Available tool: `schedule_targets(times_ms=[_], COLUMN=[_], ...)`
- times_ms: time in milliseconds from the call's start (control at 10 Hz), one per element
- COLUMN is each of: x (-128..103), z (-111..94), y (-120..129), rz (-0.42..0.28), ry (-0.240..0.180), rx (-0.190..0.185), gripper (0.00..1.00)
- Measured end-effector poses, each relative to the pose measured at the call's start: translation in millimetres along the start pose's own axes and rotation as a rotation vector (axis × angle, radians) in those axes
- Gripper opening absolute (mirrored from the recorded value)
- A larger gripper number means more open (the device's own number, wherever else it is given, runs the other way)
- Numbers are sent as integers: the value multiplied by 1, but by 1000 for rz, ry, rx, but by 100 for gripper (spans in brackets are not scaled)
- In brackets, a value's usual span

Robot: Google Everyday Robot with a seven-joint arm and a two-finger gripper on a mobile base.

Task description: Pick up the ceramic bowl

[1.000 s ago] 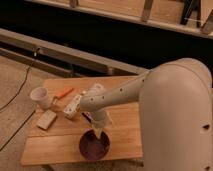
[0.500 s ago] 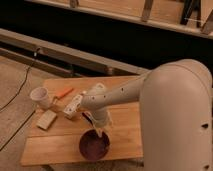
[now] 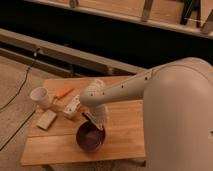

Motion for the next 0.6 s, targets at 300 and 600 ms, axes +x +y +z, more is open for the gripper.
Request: schedule_targets(times_ms=[300,600], x=[-15,-32], z=[-29,-68], y=[15,24], rz=[18,72], ry=[-63,-144], rx=[-43,-113], gripper=[0,0])
